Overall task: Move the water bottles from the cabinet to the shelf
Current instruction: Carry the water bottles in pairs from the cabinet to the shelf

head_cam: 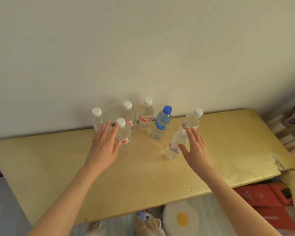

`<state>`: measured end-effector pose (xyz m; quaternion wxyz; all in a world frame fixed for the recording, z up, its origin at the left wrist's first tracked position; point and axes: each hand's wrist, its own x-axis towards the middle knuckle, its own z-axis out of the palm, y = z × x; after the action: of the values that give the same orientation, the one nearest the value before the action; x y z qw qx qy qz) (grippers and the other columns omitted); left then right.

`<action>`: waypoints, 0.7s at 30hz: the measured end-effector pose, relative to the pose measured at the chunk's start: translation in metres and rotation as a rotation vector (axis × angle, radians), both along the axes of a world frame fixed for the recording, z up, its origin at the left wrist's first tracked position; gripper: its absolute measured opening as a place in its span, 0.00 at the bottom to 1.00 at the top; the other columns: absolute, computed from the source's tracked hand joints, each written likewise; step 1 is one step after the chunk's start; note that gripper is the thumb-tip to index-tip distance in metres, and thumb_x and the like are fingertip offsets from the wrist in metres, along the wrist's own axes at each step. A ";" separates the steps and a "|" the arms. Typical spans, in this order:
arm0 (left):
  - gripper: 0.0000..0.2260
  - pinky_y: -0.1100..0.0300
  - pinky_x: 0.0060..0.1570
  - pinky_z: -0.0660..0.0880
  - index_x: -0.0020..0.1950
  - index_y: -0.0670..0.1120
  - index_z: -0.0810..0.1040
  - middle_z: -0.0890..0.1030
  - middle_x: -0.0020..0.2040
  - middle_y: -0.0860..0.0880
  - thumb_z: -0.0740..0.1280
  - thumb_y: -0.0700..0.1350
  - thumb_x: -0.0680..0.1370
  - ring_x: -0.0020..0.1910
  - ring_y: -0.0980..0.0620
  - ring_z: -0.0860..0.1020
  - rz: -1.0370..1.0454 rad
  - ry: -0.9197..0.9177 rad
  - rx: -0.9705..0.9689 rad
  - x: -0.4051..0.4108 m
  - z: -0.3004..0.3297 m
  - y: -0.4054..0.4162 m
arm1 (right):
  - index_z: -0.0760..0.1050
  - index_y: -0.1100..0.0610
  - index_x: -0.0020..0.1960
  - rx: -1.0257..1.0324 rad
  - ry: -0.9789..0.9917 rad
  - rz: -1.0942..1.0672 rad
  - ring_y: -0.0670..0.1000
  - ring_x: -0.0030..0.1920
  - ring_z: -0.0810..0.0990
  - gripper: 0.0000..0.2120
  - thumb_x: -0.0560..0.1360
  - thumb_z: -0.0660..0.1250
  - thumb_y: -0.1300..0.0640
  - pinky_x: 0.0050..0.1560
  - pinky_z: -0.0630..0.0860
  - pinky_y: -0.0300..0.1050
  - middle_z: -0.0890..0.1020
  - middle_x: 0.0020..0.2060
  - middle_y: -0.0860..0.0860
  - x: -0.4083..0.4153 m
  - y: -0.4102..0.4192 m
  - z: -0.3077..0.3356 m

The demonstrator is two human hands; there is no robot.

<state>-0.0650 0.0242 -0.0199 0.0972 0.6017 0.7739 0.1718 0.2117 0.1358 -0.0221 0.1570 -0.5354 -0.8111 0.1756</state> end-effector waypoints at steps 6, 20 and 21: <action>0.25 0.46 0.68 0.58 0.71 0.42 0.58 0.60 0.72 0.39 0.62 0.38 0.76 0.71 0.38 0.58 -0.067 -0.005 -0.079 -0.009 -0.004 0.043 | 0.69 0.60 0.64 -0.013 0.080 0.018 0.58 0.60 0.73 0.20 0.73 0.67 0.60 0.50 0.69 0.45 0.75 0.60 0.56 -0.007 0.028 -0.007; 0.16 0.60 0.47 0.64 0.55 0.43 0.75 0.77 0.54 0.44 0.71 0.40 0.69 0.53 0.44 0.73 -0.031 -0.215 0.043 -0.003 -0.001 0.032 | 0.72 0.66 0.56 0.000 0.048 -0.126 0.65 0.48 0.74 0.15 0.69 0.66 0.71 0.44 0.70 0.53 0.76 0.48 0.65 -0.013 -0.002 -0.005; 0.16 0.59 0.48 0.64 0.56 0.43 0.75 0.77 0.55 0.44 0.72 0.40 0.69 0.54 0.44 0.73 -0.049 -0.210 0.029 -0.004 0.000 0.028 | 0.71 0.66 0.56 -0.009 0.051 -0.151 0.64 0.50 0.73 0.15 0.70 0.65 0.70 0.46 0.70 0.53 0.76 0.49 0.65 -0.013 -0.013 -0.004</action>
<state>-0.0689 0.0518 -0.0202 0.1735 0.6005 0.7420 0.2426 0.1989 0.1231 -0.0266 0.1880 -0.5911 -0.7634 0.1803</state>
